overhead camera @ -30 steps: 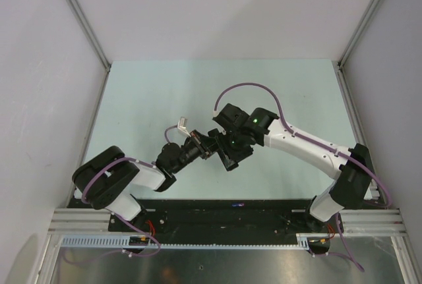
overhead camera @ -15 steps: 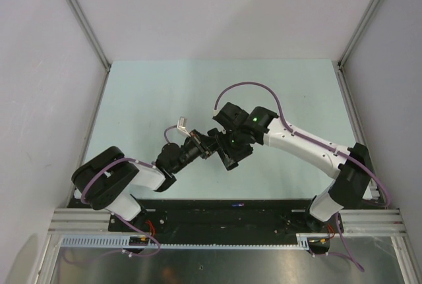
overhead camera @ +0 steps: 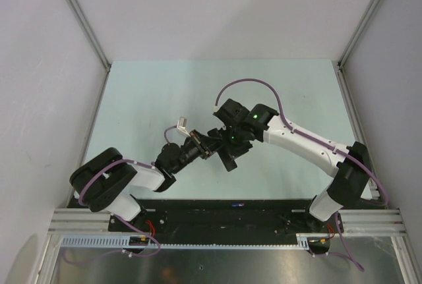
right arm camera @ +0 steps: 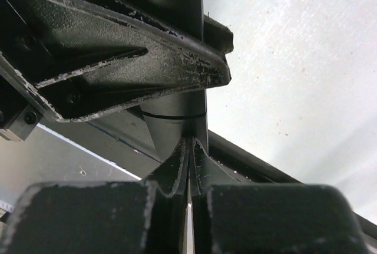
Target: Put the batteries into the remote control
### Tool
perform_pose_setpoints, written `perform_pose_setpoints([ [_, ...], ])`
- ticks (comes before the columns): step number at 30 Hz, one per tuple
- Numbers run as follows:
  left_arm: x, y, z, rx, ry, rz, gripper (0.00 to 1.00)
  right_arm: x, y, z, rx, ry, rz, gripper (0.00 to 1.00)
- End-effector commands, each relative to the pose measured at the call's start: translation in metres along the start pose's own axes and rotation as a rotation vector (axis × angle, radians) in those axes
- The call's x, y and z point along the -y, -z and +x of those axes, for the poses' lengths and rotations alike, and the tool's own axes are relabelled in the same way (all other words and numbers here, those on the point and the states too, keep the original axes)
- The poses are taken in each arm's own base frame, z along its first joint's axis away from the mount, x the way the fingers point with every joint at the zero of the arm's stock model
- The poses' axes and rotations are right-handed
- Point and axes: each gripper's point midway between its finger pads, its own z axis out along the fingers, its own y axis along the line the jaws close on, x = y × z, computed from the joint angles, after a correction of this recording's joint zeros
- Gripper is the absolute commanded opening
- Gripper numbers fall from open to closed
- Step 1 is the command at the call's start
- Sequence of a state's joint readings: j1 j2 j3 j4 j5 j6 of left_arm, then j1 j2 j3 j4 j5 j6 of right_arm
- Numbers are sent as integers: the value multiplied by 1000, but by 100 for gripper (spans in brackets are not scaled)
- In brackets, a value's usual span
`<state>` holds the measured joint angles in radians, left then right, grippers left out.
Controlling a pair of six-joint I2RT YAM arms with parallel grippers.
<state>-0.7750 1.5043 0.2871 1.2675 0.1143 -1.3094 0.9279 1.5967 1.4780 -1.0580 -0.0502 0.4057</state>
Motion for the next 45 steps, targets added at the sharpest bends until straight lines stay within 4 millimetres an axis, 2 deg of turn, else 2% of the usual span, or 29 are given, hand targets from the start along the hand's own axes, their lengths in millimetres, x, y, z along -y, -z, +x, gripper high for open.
perform_pose_setpoints([
  [1,125,26,-15,53,-7,479,0,-3,5,-32,111,-1,-5,0],
  [10,120,26,-17,67,-1,462,0,-4,10,-36,128,-7,-8,0],
  [14,115,25,-17,73,-2,449,0,-2,24,-42,173,-26,-18,22],
  [17,113,25,-19,81,-4,442,0,5,33,-44,201,-40,1,33],
  [23,107,25,-24,98,1,424,0,14,54,-45,259,-74,5,45],
  [25,104,26,-32,113,7,417,0,20,61,-38,283,-104,-10,48],
  [26,104,27,-32,90,18,421,0,20,61,-42,322,-118,-40,51],
  [27,102,28,-40,99,16,418,0,25,76,-45,390,-144,-73,52],
  [28,101,29,-42,90,21,416,0,19,63,-30,343,-162,-143,56],
  [29,101,31,-38,36,47,420,0,14,70,-42,416,-173,-210,57],
  [30,98,32,-47,37,52,414,0,12,74,-45,446,-183,-258,59],
  [31,96,32,-46,7,58,412,0,5,70,-31,429,-202,-338,63],
  [32,97,31,-47,-16,80,414,0,-2,77,-43,490,-196,-402,64],
  [33,96,34,-44,-56,82,412,0,-3,76,-43,496,-206,-437,65],
  [34,96,34,-43,-79,102,411,0,-16,83,-48,523,-196,-524,66],
  [35,99,34,-41,-95,99,420,0,-16,73,-41,504,-202,-544,66],
  [37,103,37,-31,-166,98,432,0,-25,75,-45,525,-184,-610,67],
  [40,105,42,-23,-218,100,436,0,-23,68,-44,526,-190,-646,68],
  [41,104,44,-22,-221,98,435,0,-22,61,-39,503,-213,-665,69],
  [43,105,47,-18,-240,97,436,0,-26,65,-40,518,-207,-741,70],
  [45,106,49,-17,-247,90,441,0,-28,58,-33,488,-223,-777,70],
])
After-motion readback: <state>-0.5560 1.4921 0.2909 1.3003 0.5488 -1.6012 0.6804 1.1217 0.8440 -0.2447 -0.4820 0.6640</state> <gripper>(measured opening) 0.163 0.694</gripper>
